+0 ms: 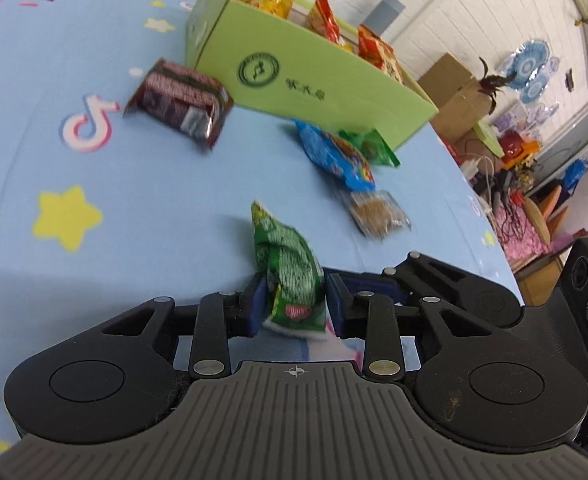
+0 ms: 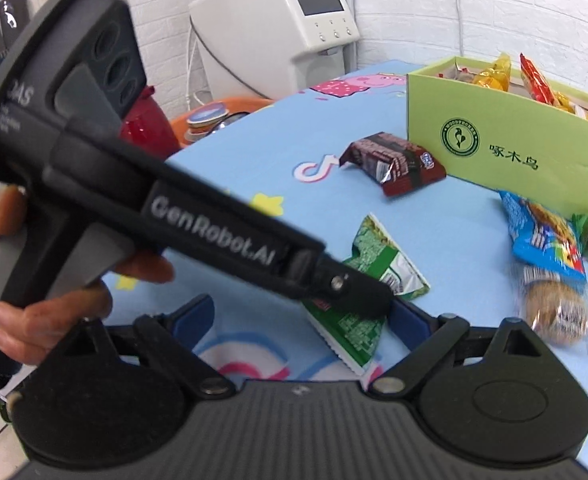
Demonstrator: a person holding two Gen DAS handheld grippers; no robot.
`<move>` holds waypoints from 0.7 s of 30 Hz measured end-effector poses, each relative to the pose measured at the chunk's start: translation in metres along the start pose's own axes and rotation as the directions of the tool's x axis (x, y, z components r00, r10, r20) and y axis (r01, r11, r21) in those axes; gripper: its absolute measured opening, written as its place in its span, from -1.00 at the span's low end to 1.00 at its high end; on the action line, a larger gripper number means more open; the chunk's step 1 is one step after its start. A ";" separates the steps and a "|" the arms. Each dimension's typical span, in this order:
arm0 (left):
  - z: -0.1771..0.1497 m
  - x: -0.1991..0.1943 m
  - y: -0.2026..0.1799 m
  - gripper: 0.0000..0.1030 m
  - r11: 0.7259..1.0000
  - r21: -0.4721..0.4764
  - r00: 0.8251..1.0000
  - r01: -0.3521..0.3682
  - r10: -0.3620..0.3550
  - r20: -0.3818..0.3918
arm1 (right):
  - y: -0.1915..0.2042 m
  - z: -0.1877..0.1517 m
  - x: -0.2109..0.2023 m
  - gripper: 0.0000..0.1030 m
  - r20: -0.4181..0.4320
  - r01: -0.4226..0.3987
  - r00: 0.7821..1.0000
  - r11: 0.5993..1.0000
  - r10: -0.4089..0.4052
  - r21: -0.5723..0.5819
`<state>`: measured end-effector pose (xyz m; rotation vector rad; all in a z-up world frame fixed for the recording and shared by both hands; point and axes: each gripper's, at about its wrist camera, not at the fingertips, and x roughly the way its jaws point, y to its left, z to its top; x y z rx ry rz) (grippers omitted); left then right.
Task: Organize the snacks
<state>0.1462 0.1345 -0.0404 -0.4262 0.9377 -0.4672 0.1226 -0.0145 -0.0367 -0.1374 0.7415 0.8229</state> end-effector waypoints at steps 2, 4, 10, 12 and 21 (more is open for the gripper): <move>-0.002 -0.008 -0.003 -0.35 1.000 0.011 0.999 -0.014 0.014 0.039 | 0.000 -0.005 -0.005 0.82 0.007 0.028 1.000 1.000 -0.028 0.011; 0.005 -0.016 -0.005 -0.21 0.999 0.020 0.997 -0.031 0.030 0.077 | 0.001 -0.007 -0.008 0.82 0.030 0.087 0.996 0.996 -0.088 0.027; 0.028 -0.005 -0.002 -0.30 1.000 0.009 0.999 -0.022 0.022 0.043 | -0.003 -0.005 -0.006 0.82 0.075 0.104 0.991 0.988 -0.113 0.117; 0.029 0.003 -0.002 -0.34 1.000 0.008 1.000 -0.014 0.013 0.025 | -0.003 -0.004 0.000 0.81 0.064 0.112 0.991 0.986 -0.120 0.120; 0.025 0.017 -0.002 -0.74 0.999 0.038 1.000 -0.030 0.030 -0.007 | -0.007 -0.006 -0.002 0.79 0.056 0.139 0.988 0.982 -0.147 0.124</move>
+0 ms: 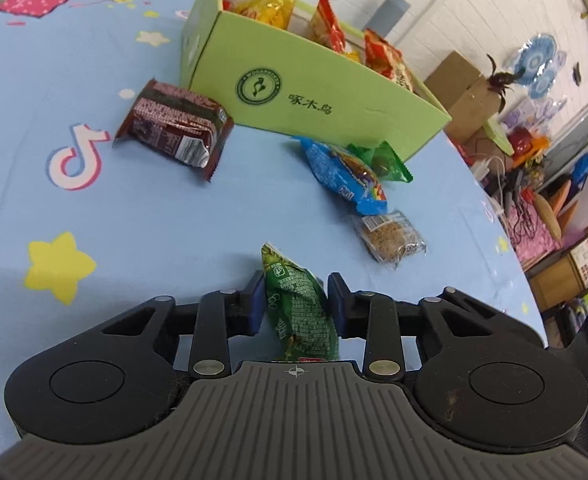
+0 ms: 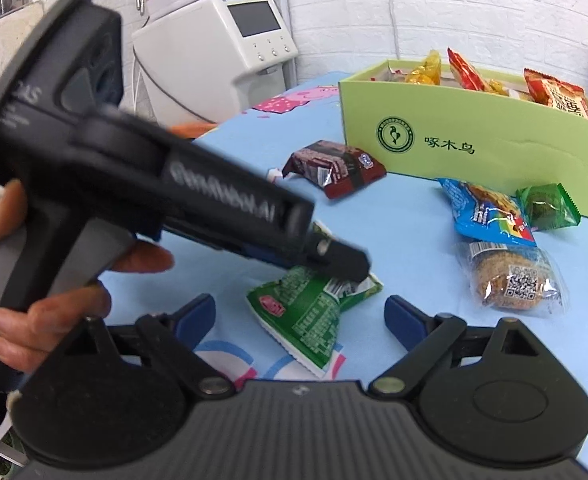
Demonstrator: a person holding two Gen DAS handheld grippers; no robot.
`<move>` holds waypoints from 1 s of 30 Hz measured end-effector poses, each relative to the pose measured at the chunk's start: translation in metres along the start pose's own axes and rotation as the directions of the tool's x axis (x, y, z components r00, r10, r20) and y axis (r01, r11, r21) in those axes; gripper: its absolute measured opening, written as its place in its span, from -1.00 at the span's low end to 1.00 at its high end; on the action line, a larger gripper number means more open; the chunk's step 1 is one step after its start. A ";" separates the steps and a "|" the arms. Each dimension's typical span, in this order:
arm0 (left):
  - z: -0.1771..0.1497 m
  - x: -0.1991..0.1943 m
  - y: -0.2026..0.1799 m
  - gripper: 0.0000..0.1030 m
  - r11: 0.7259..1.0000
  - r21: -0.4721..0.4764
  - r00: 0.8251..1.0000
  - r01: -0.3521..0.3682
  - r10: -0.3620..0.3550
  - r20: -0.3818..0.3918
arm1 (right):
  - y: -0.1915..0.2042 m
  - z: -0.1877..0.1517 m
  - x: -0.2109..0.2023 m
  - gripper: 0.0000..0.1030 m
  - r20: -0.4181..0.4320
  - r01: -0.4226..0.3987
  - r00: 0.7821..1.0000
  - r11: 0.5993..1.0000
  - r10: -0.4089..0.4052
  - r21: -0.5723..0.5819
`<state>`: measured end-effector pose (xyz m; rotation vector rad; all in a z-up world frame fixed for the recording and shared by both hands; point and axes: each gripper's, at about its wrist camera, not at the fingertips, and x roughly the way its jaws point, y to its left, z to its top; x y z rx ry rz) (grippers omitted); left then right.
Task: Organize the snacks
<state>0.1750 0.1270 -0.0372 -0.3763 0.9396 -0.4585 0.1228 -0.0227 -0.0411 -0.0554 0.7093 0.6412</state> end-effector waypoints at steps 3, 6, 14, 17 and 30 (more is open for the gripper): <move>-0.008 -0.008 0.005 -0.73 1.000 0.005 1.000 0.002 -0.002 0.005 | 0.003 -0.002 -0.005 0.81 0.001 -0.003 1.000 1.000 0.003 0.001; -0.014 -0.017 0.012 -0.69 1.000 -0.012 1.000 0.006 -0.006 0.014 | 0.005 -0.003 -0.006 0.81 0.001 -0.008 1.000 1.000 0.008 -0.002; -0.018 -0.036 0.021 -0.18 0.999 -0.052 0.998 0.013 -0.009 0.067 | 0.017 -0.007 -0.002 0.60 0.019 -0.035 0.999 0.999 0.035 0.013; -0.019 -0.027 0.019 -0.42 0.999 -0.039 0.999 0.019 -0.017 0.044 | 0.017 -0.010 0.002 0.51 0.014 -0.020 1.000 0.999 0.020 0.035; 0.020 -0.026 0.001 -0.92 0.994 -0.083 0.996 0.064 -0.058 0.070 | -0.010 0.021 0.005 0.22 0.079 -0.070 0.995 0.994 0.064 0.081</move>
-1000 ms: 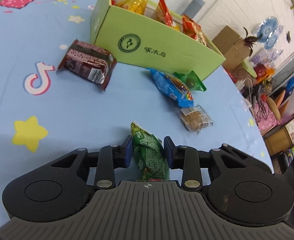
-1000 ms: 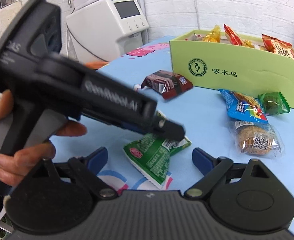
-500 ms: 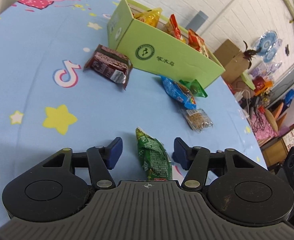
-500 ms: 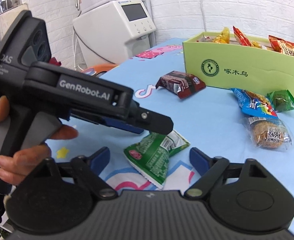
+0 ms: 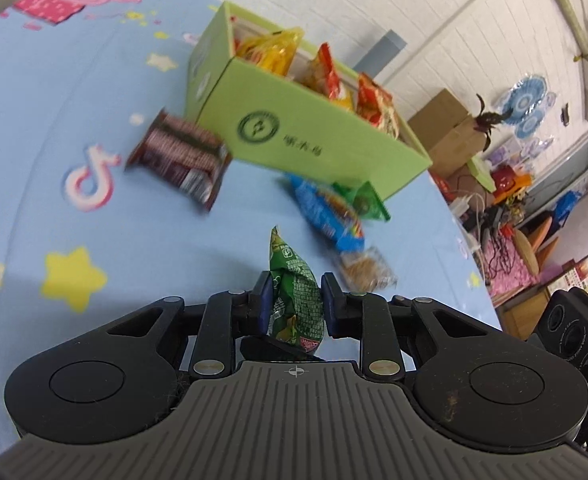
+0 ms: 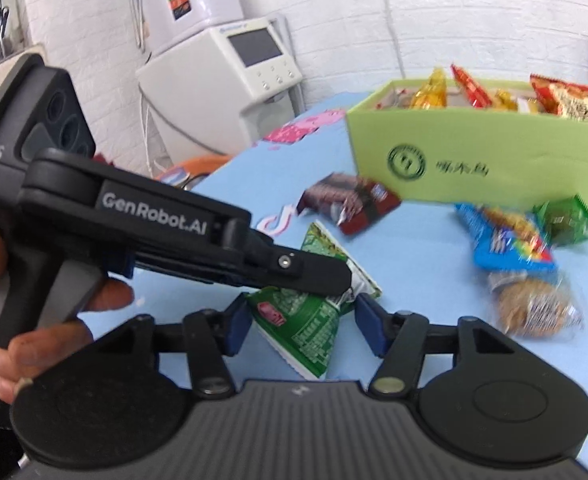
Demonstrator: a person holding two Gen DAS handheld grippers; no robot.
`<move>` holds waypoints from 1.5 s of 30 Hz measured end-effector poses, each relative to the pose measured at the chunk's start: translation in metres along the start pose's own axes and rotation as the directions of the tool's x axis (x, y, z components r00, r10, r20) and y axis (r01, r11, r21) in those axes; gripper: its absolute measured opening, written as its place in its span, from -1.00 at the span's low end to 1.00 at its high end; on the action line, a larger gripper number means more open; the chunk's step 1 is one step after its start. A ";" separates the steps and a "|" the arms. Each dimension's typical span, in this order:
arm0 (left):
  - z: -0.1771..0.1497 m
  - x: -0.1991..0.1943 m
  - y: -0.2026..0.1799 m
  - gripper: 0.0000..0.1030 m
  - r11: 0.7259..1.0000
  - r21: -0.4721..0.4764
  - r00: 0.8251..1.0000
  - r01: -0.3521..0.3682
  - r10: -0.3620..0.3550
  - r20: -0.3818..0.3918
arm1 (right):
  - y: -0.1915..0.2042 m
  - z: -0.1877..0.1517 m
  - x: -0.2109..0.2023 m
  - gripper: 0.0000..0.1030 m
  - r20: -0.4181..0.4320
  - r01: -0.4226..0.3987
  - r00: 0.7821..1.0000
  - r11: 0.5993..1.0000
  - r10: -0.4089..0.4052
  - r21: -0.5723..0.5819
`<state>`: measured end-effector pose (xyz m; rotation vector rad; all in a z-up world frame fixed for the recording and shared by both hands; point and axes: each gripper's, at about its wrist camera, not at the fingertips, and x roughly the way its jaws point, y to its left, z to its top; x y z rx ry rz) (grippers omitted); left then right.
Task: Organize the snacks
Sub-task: 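Carry the green cookie pack into the green box and release it, then grasp the brown chocolate wafer pack with the left gripper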
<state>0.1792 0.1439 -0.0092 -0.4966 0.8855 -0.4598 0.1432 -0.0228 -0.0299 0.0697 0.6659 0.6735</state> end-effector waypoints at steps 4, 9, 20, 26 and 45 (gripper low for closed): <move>0.044 0.008 -0.023 -0.92 0.999 0.049 1.000 0.007 -0.008 0.024 | -0.021 0.032 0.000 0.23 0.048 0.006 0.999 1.000 -0.006 0.000; 0.111 0.022 -0.046 -0.92 0.995 0.096 0.993 0.042 -0.052 0.104 | -0.042 0.093 0.004 0.24 0.139 0.084 0.988 0.992 -0.071 -0.090; 0.173 0.118 -0.018 -0.77 0.996 0.079 0.998 -0.050 0.047 0.042 | -0.107 0.144 0.098 0.41 0.009 0.145 0.989 0.978 -0.146 -0.149; 0.173 0.096 -0.014 -0.32 0.996 0.091 0.994 -0.007 -0.002 0.106 | -0.116 0.138 0.082 0.87 0.072 0.141 0.988 0.983 -0.133 -0.116; 0.096 0.020 0.069 -0.36 0.976 0.005 0.972 -0.217 0.215 0.095 | -0.020 0.063 0.095 0.99 -0.083 -0.107 0.993 0.942 0.085 -0.318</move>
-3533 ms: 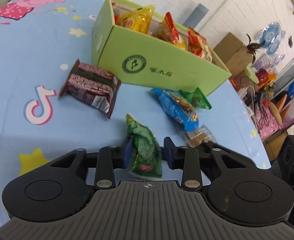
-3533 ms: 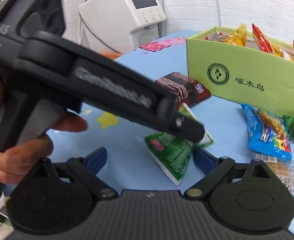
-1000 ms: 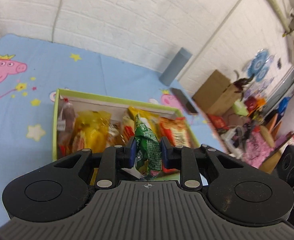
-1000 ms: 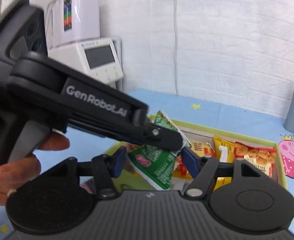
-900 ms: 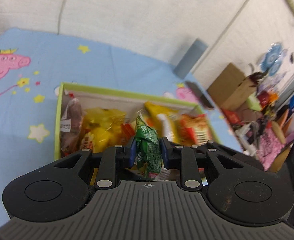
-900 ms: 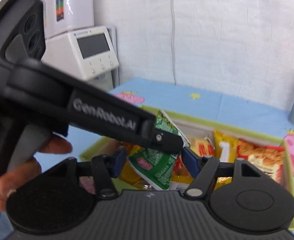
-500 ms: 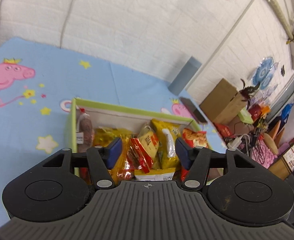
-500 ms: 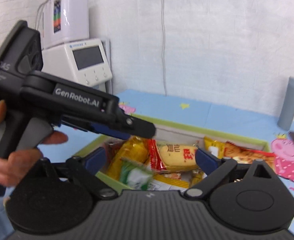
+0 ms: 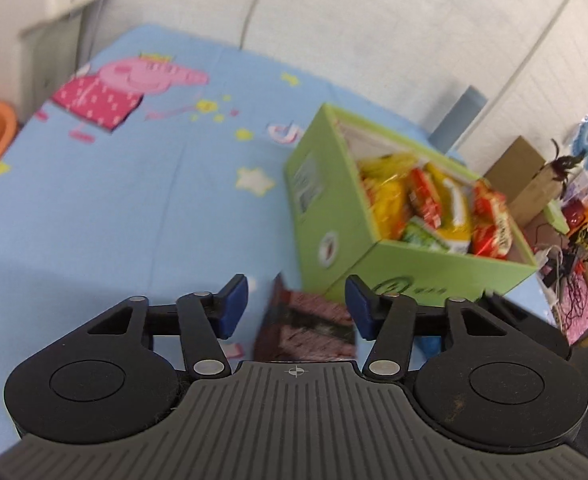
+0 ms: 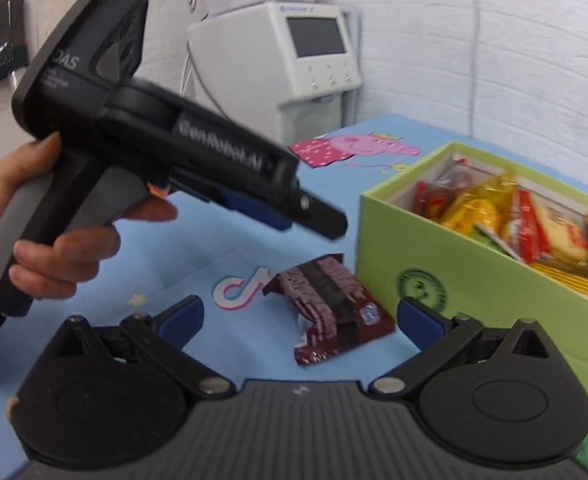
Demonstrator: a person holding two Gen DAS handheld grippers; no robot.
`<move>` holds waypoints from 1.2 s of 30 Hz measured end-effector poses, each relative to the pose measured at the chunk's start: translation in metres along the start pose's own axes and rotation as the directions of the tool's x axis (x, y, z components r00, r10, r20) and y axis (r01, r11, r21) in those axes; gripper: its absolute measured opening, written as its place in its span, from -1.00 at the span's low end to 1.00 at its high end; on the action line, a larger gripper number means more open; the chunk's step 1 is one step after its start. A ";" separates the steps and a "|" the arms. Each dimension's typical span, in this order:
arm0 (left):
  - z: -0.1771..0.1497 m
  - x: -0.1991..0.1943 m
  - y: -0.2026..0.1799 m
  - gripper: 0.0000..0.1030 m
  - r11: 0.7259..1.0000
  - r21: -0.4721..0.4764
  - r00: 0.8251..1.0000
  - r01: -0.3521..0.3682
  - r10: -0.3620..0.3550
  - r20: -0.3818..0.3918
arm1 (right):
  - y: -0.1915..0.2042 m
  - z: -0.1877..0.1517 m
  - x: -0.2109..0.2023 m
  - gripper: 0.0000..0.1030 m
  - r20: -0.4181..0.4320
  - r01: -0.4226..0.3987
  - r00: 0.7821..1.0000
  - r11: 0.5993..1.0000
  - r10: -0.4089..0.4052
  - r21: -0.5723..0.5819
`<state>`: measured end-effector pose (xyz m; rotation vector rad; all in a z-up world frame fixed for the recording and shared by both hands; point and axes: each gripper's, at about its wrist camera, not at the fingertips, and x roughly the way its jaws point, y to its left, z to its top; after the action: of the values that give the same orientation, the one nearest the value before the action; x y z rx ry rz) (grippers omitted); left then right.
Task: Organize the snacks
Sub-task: 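Grasp the brown chocolate wafer pack with the left gripper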
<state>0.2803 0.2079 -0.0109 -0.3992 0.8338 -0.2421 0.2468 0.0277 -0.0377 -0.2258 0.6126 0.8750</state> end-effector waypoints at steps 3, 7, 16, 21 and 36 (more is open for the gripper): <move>-0.003 0.016 0.009 -0.64 1.000 0.001 0.999 -0.001 0.001 -0.046 | -0.001 0.003 0.024 0.99 -0.042 -0.007 0.999 1.000 0.007 -0.008; -0.007 0.023 0.009 -0.69 0.997 0.012 0.995 0.072 -0.071 -0.074 | 0.005 -0.003 0.037 0.99 -0.082 -0.002 0.997 1.000 0.001 -0.018; -0.046 0.014 -0.037 -0.59 0.979 0.162 0.986 0.125 -0.105 -0.127 | 0.042 -0.032 -0.016 0.99 -0.079 -0.025 0.996 0.998 0.030 0.061; -0.086 0.001 -0.071 -0.47 0.946 0.289 0.983 0.145 -0.106 -0.148 | 0.063 -0.061 -0.054 0.99 -0.052 -0.017 0.998 0.985 0.026 0.169; -0.118 -0.066 -0.060 -0.23 0.987 0.127 0.995 0.099 -0.098 -0.017 | 0.075 -0.090 -0.112 0.99 0.032 0.109 0.992 0.965 -0.120 0.239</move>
<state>0.1451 0.1481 -0.0121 -0.3197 0.8049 -0.3876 0.0975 -0.0359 -0.0404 -0.0246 0.6490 0.6867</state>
